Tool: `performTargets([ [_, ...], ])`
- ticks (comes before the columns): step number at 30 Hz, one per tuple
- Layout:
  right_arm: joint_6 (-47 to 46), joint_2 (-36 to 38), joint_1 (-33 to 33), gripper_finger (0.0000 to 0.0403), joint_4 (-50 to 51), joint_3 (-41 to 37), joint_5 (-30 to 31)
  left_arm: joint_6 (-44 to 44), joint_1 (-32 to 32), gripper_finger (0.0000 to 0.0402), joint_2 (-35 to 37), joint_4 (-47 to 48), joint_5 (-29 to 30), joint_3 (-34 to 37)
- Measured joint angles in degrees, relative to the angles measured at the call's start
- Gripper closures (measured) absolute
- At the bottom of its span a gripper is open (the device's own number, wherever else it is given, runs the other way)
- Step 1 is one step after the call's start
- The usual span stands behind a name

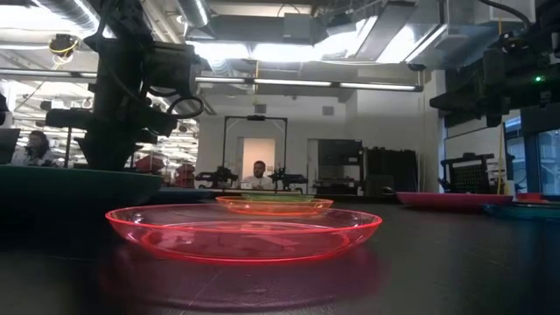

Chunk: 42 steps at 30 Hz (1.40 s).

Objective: Stack plastic plates
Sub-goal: Stack the green plate on top of the blue plate on the table

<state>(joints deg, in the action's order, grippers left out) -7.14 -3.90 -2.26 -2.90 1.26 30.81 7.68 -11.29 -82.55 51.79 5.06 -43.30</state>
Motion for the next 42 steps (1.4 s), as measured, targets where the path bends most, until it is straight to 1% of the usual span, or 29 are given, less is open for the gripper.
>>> performTargets([
  [4,0.0,0.0,-0.01,0.0398,0.01,0.0,-0.21,-1.36,-0.02,0.0351,-0.17,2.48,0.08,-1.98],
  [9,0.0,-0.12,0.0,0.0398,0.18,0.0,-3.5,-3.09,-0.07,0.0344,-0.13,2.51,0.15,-4.98],
  [16,0.01,-0.13,0.0,0.0398,0.03,0.0,-3.48,-5.66,-0.04,0.029,-0.12,2.48,-0.69,-6.38],
  [19,0.09,-0.13,0.0,0.0398,0.0,0.0,-3.48,-5.97,0.1,0.0275,-0.11,2.4,-1.57,-6.39],
  [27,0.1,-0.13,-0.01,0.0398,0.01,0.0,-3.48,-5.56,2.02,0.0275,-0.1,0.98,-1.36,-6.39],
  [31,0.11,-0.14,-0.02,0.0398,0.0,0.0,-3.44,-2.44,2.88,0.0276,-0.1,-0.82,-0.99,-6.39],
  [34,0.11,-0.13,-0.01,0.0398,0.0,0.0,-3.44,0.01,3.36,0.0276,-0.1,-1.29,0.74,-6.39],
  [38,0.11,-0.13,0.0,0.0398,0.0,0.0,-3.45,3.27,3.87,0.0276,-0.08,-4.16,0.83,-6.39],
  [42,0.13,-0.14,-0.02,0.0398,0.0,0.0,-3.43,5.97,3.85,0.0276,-0.04,-11.06,0.83,-6.03],
])
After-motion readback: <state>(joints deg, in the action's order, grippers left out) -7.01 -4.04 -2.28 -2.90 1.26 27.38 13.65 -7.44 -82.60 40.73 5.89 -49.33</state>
